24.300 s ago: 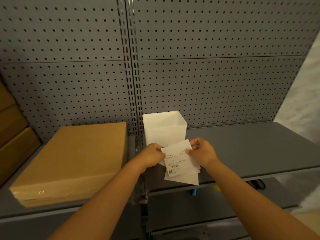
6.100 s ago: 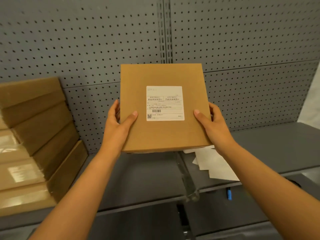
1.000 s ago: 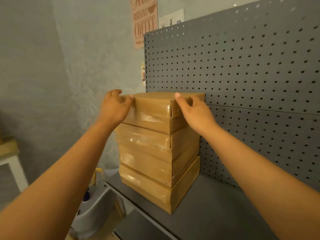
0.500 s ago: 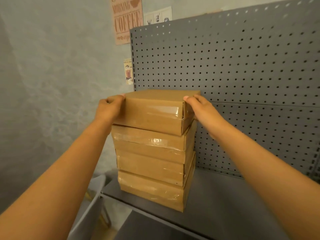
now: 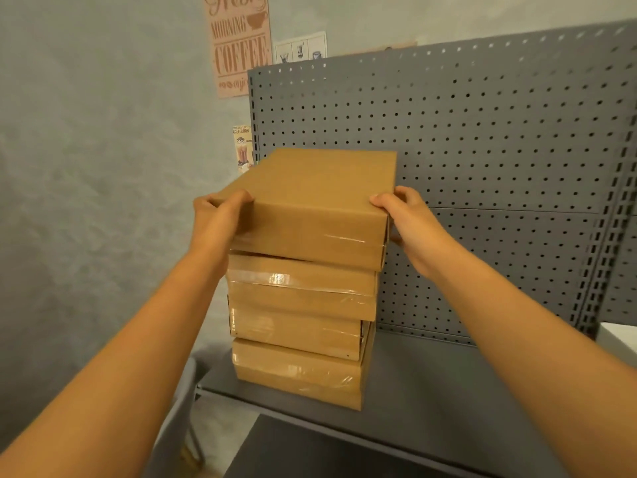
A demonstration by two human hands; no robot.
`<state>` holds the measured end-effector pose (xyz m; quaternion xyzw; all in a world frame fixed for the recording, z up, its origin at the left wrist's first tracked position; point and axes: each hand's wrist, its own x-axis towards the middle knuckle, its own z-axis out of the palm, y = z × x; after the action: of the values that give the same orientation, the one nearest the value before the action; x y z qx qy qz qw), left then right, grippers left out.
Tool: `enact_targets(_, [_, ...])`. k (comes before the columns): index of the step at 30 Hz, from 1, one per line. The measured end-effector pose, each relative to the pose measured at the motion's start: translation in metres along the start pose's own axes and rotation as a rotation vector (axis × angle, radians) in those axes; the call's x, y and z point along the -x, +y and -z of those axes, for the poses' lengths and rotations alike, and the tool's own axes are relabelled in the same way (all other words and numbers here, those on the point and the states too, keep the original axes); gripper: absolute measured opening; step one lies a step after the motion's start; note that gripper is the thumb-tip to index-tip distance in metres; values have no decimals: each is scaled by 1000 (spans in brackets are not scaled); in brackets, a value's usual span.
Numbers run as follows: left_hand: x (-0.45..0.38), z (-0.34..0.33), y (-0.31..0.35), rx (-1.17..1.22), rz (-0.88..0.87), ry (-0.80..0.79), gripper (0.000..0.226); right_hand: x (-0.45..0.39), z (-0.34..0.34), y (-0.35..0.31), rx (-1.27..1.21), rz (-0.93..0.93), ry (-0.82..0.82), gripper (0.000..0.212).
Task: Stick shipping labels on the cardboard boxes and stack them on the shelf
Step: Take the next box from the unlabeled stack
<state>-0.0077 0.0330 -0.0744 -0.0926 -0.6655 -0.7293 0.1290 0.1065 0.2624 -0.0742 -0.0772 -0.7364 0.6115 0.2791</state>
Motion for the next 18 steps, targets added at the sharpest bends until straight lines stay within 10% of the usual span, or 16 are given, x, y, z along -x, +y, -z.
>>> enact_targets(18, [77, -88, 34, 48, -128, -365, 65, 41, 141, -17, -45, 162, 198, 68])
